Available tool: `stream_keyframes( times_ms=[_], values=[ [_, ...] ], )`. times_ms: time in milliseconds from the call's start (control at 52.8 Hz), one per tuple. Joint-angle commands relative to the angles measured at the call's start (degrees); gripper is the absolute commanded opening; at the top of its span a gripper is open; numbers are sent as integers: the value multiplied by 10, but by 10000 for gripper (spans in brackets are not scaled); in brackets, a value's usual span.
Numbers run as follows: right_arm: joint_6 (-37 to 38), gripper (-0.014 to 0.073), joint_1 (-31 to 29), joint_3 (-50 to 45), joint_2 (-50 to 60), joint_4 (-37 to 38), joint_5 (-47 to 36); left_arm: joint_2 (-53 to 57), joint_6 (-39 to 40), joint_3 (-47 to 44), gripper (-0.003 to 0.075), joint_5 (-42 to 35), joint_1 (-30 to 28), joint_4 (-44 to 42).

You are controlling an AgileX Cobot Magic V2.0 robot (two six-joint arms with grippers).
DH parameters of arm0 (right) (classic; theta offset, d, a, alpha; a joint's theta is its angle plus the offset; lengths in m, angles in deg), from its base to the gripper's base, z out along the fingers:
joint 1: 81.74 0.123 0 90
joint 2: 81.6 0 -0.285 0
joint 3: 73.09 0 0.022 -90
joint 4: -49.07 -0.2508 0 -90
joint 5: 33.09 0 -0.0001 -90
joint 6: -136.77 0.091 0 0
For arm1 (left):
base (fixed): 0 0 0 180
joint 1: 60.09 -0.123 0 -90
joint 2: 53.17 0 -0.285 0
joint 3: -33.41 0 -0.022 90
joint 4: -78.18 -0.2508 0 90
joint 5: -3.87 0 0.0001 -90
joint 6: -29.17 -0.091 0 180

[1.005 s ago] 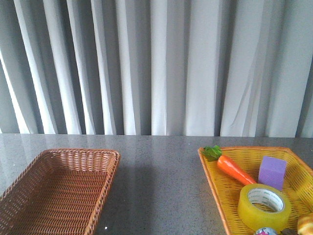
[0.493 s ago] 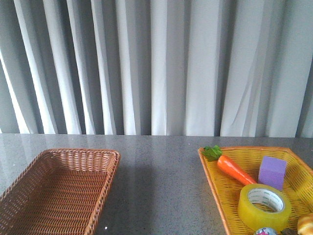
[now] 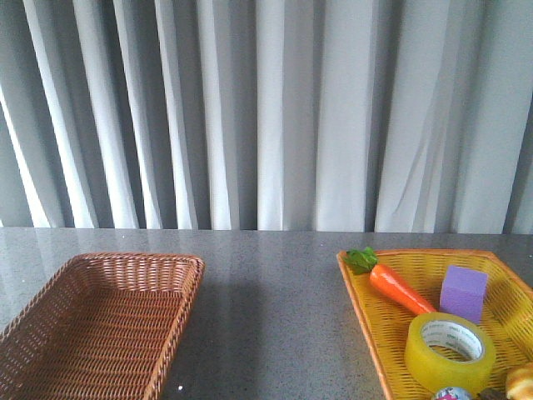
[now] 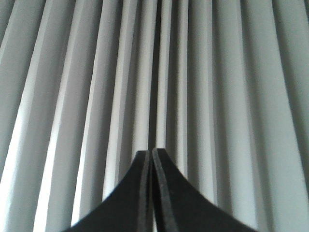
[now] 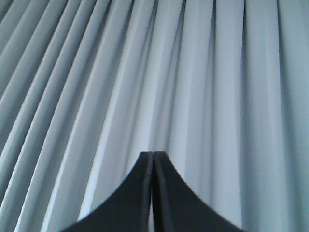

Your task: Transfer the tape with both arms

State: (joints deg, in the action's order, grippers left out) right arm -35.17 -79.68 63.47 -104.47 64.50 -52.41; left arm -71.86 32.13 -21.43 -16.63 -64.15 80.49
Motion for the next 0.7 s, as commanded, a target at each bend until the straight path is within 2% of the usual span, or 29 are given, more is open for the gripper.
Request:
stream_keyframes(
  times_ms=[0,171,284,569,682],
  values=[
    [57,-8,-1,117,-101,17,99,-89,-30,114,-6,47,16,9],
    [89,-8,-1,260,-269,4,297,-227,-30,272,-6,216,54,10],
    [80,-8,-1,285,-327,3,313,-305,0,328,-6,302,54,31],
    [79,-7,-1,282,-400,-1,350,-374,10,339,-3,309,54,29],
    [78,20,-1,282,-423,-13,379,-391,10,339,14,307,54,29]
  ],
)
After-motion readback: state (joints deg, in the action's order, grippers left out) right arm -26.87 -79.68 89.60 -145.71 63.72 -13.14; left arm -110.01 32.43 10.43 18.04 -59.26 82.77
